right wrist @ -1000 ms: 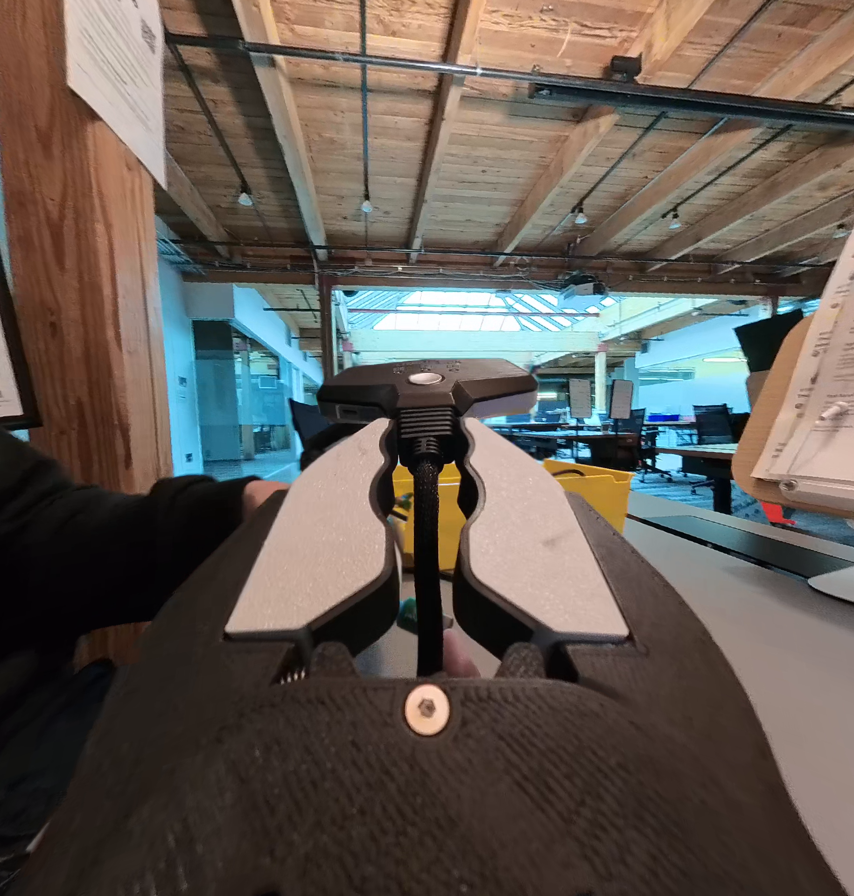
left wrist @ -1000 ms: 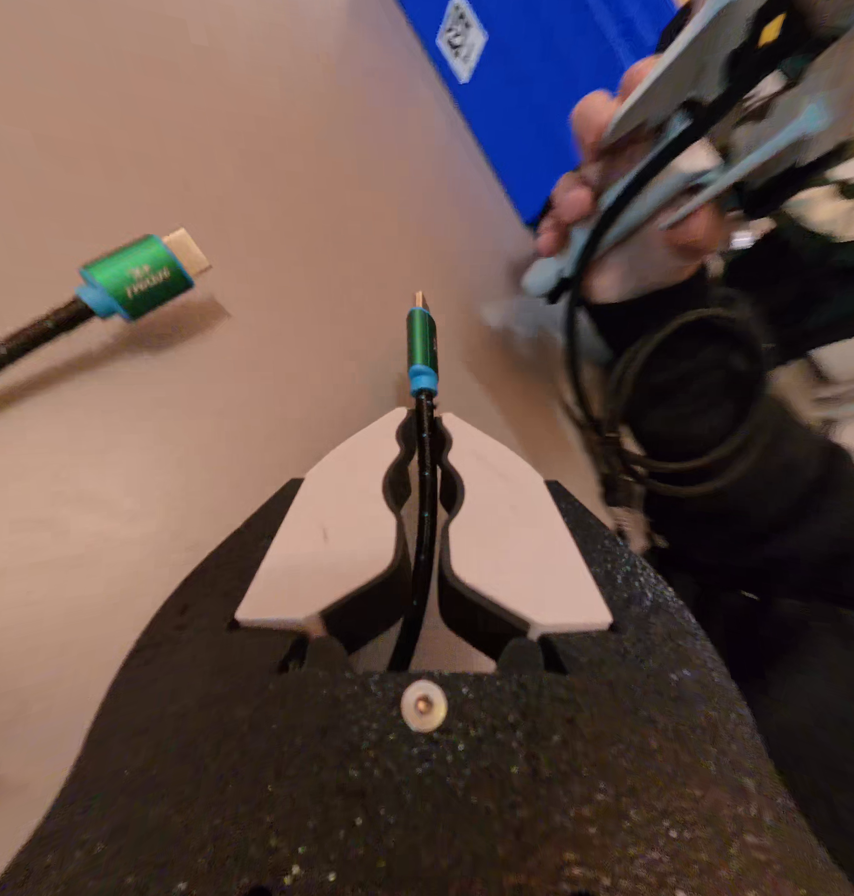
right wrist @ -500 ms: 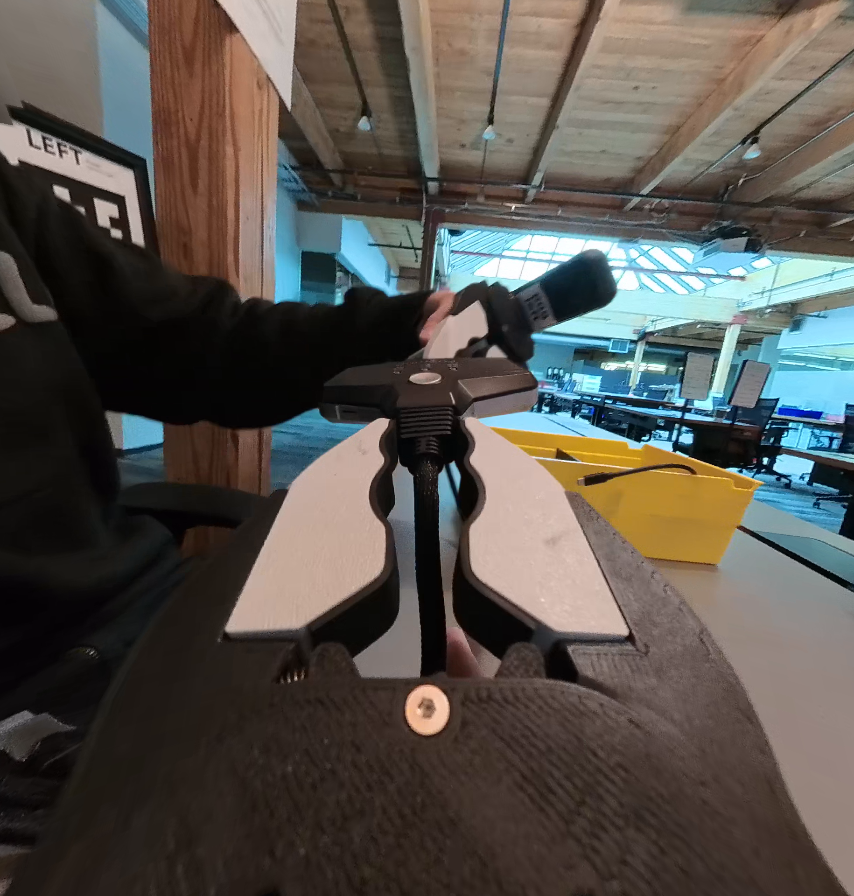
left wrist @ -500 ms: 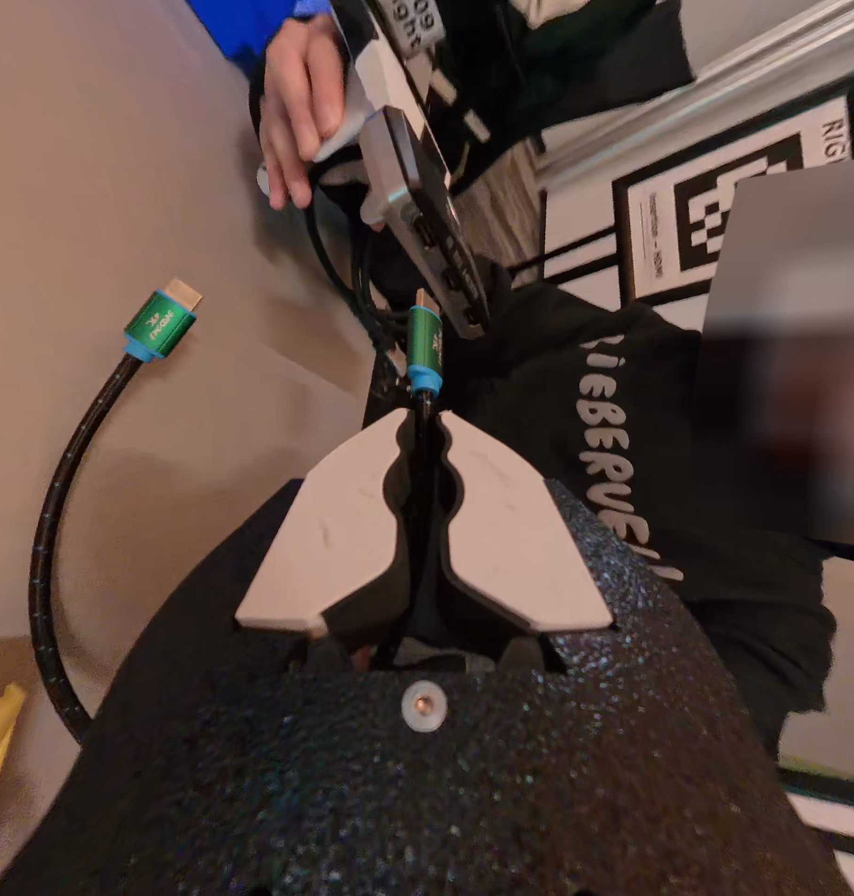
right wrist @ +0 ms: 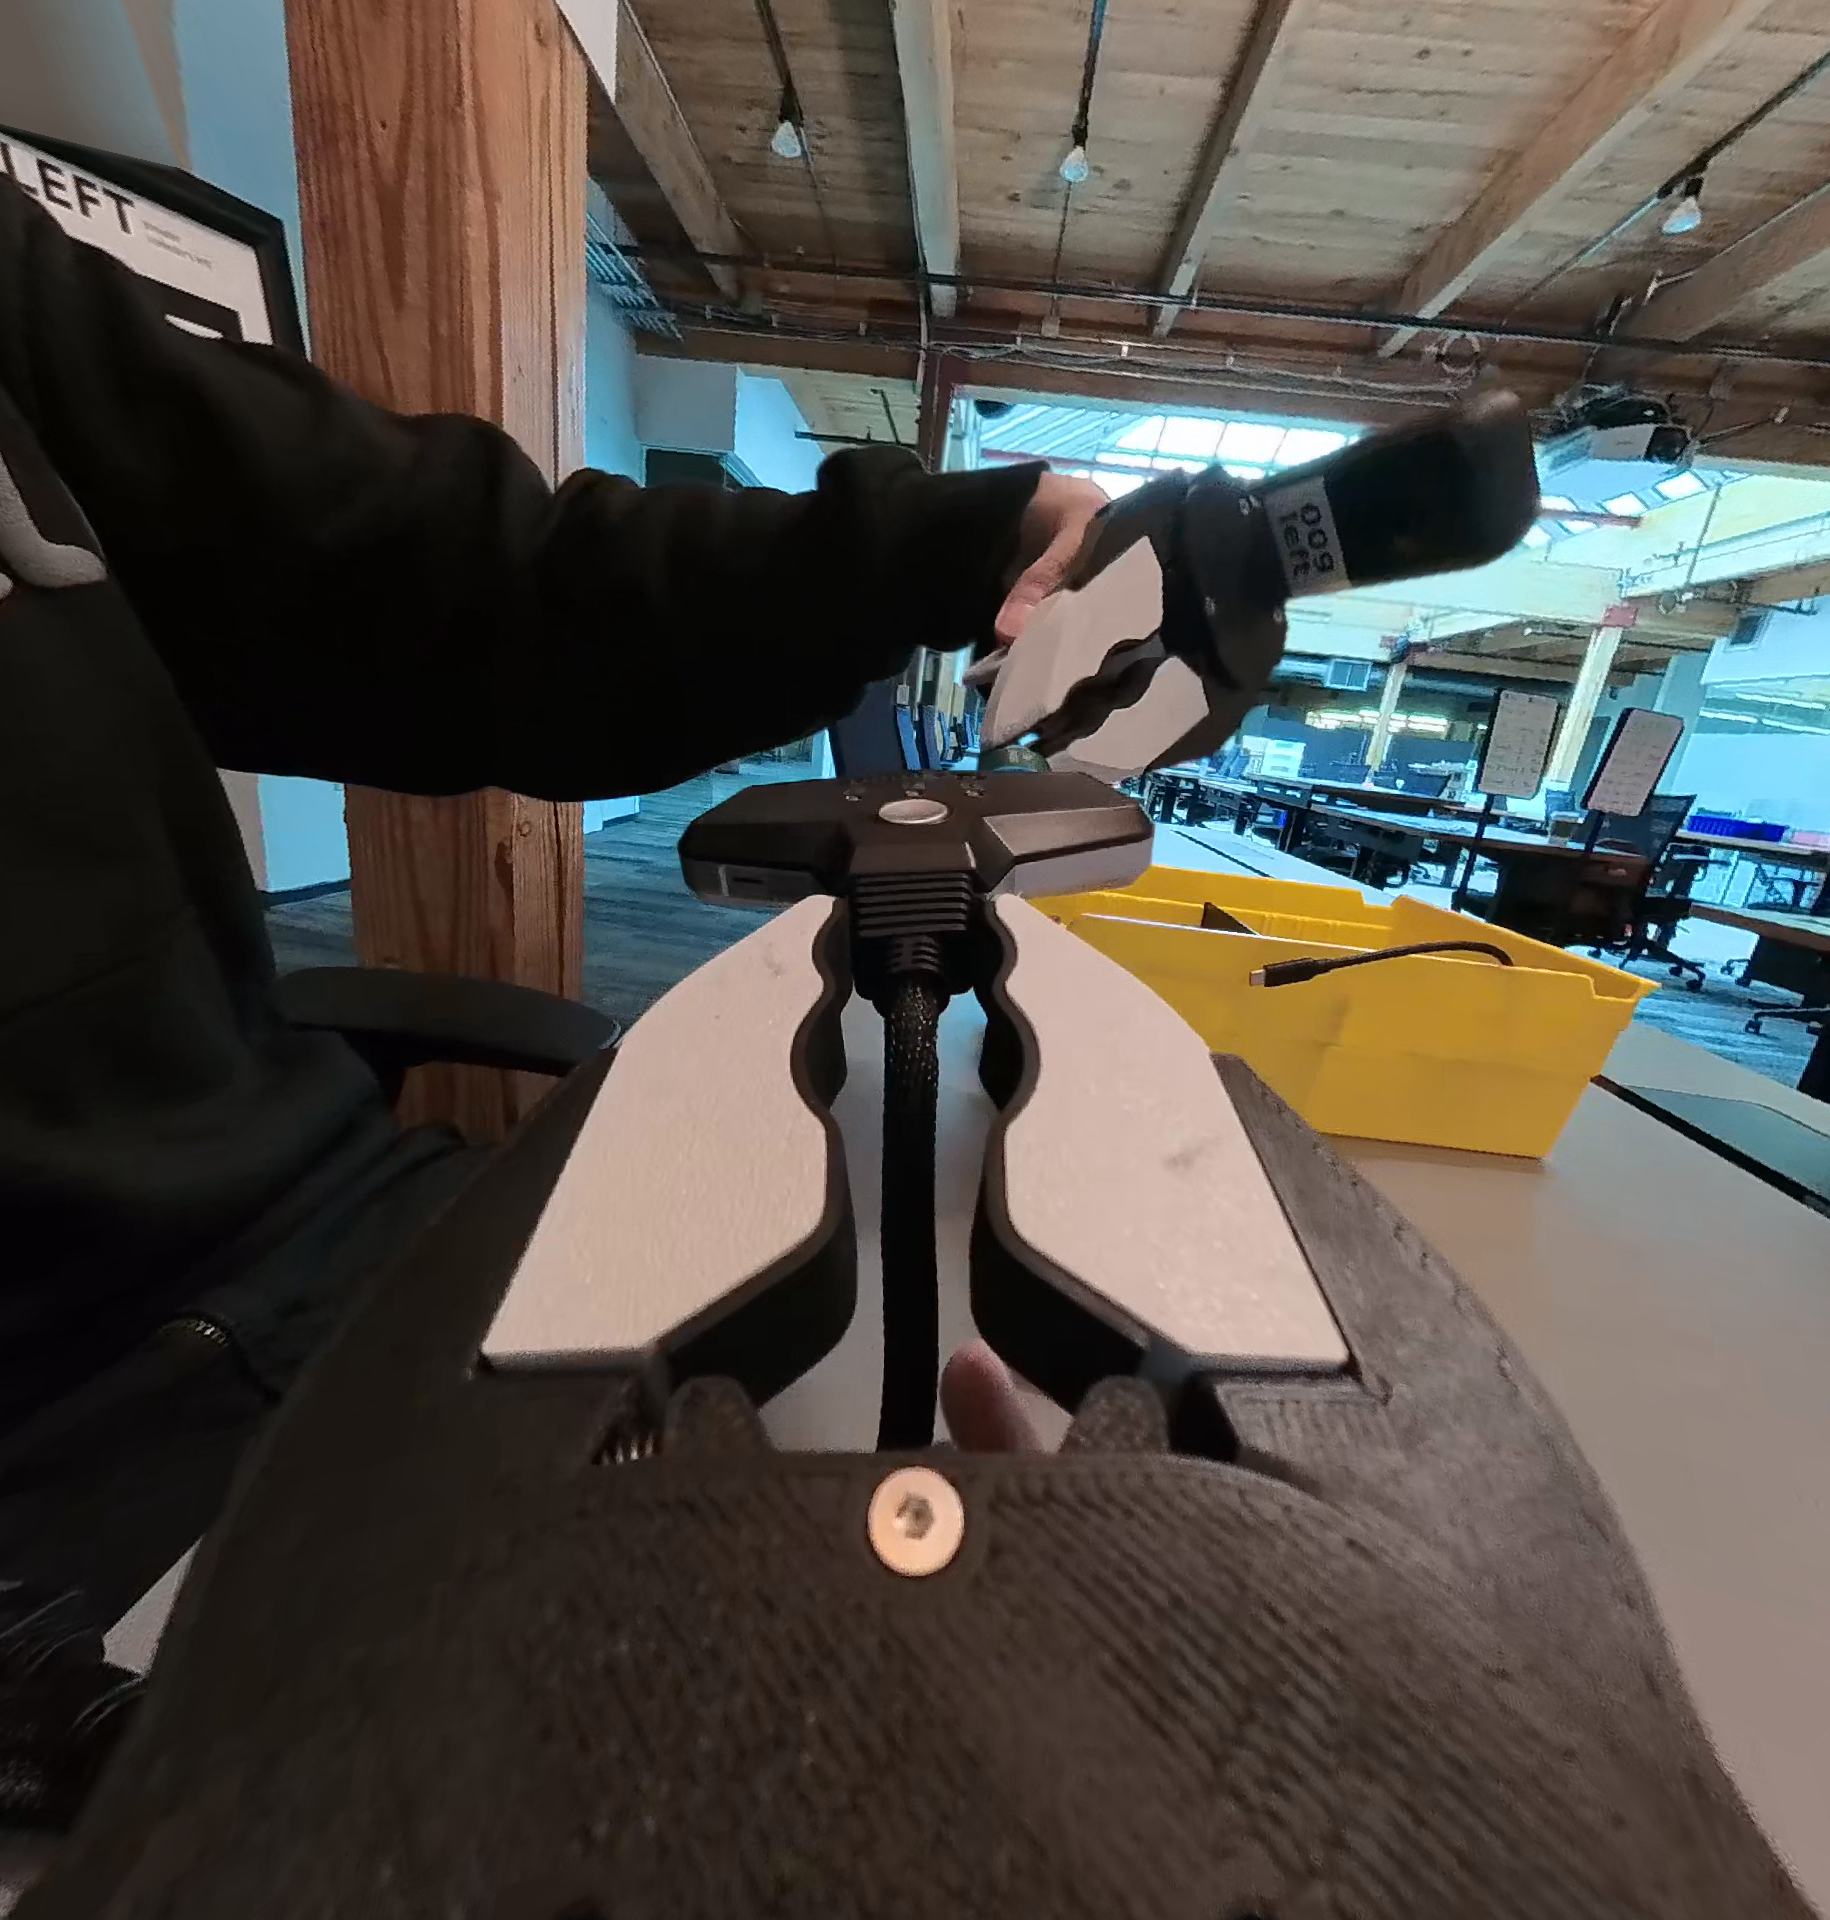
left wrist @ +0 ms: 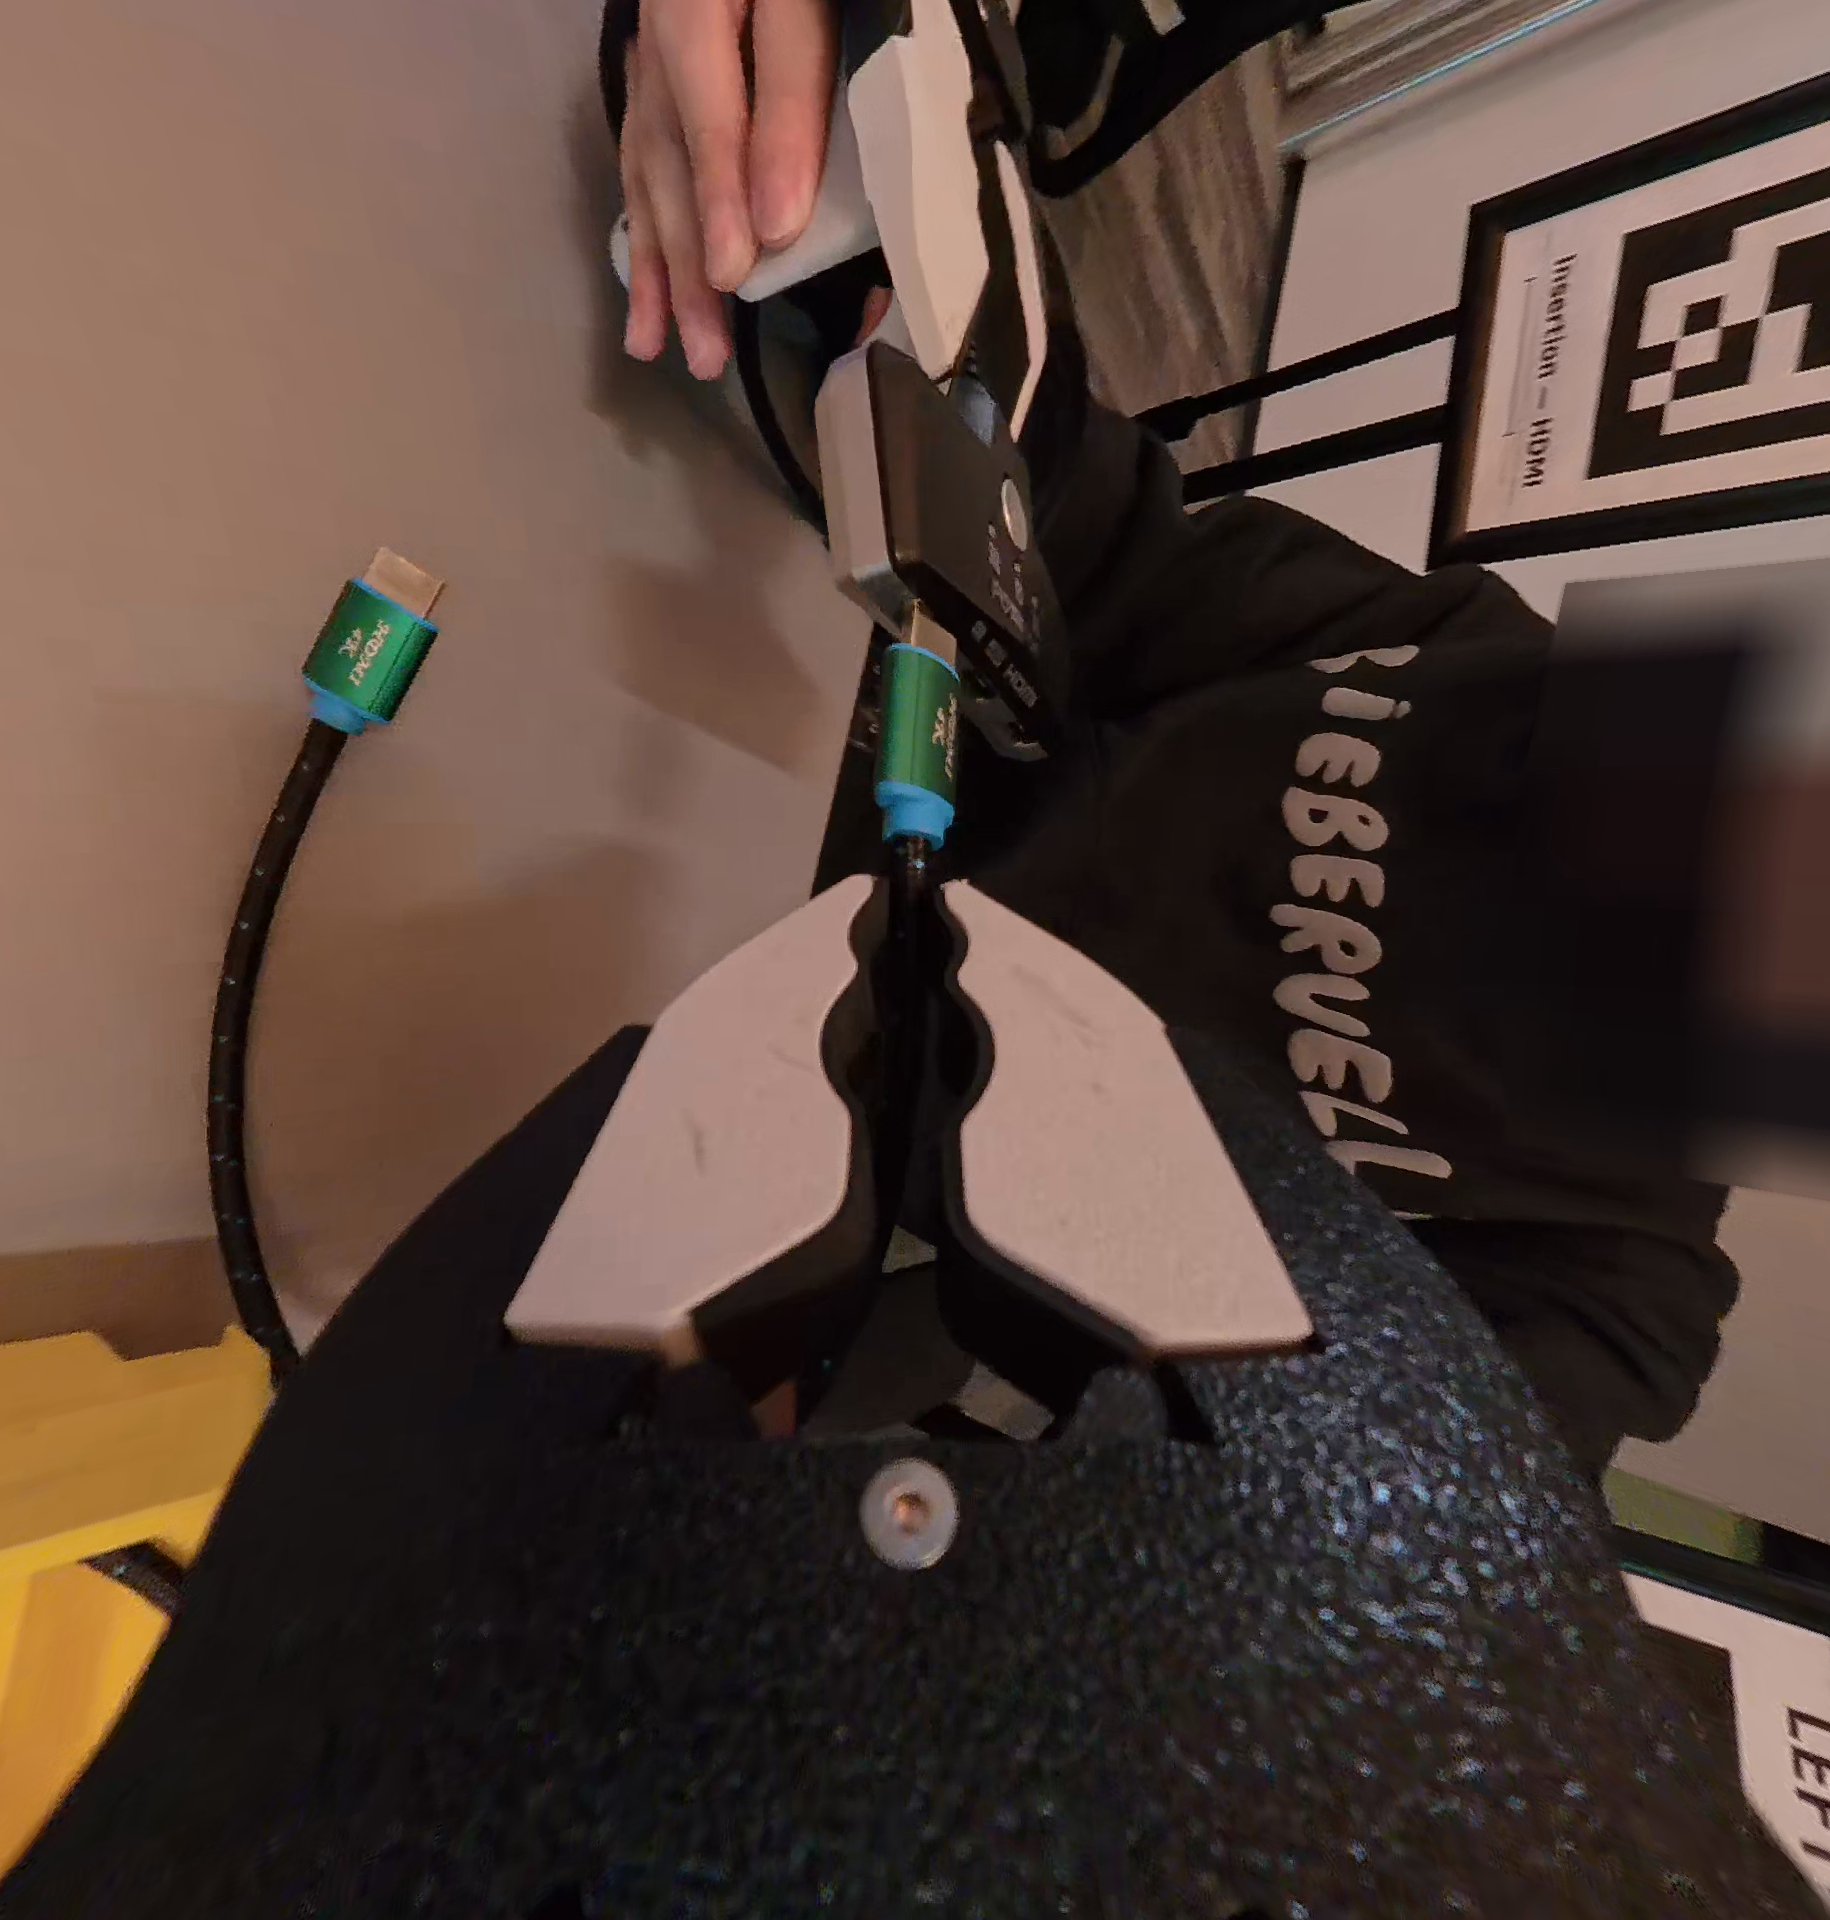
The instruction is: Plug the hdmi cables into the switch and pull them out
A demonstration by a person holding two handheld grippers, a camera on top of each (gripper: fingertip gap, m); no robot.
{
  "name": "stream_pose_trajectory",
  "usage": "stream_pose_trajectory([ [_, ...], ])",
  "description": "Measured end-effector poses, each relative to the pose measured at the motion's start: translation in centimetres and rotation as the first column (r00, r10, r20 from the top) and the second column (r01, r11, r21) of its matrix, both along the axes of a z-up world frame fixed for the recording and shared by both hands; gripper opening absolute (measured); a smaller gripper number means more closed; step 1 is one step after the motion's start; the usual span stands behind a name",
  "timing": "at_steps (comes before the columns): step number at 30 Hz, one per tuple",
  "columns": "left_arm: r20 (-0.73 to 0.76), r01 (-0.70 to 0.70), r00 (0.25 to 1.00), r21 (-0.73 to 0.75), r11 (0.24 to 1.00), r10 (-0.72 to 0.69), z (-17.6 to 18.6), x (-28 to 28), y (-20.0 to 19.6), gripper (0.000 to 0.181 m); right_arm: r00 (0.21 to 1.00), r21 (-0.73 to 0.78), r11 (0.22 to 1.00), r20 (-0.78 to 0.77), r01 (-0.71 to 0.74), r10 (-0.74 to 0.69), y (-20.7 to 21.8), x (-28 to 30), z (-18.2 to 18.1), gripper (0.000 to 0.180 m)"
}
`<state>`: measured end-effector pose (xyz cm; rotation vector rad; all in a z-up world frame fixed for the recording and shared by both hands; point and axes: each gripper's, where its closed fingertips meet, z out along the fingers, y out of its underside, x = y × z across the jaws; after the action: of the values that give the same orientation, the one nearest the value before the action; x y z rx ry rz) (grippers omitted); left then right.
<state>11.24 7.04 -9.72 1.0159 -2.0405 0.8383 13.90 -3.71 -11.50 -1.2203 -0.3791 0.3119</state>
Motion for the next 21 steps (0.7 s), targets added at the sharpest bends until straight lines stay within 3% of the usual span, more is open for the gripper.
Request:
stream_pose_trajectory([
  [9, 0.089, -0.043, 0.996, 0.161, 0.986, 0.029, -1.0, 0.2, 0.4, 0.007, 1.0, -0.04, 0.999, -0.002, 0.029, -0.029, 0.5, 0.4, -0.6, 0.023],
  [21, 0.029, 0.094, 0.994, 0.238, 0.967, -0.104, -1.0, -1.6, -0.2, 0.007, 0.999, -0.01, 0.999, 0.028, -0.042, 0.042, -0.1, -0.7, -0.4, 0.023],
])
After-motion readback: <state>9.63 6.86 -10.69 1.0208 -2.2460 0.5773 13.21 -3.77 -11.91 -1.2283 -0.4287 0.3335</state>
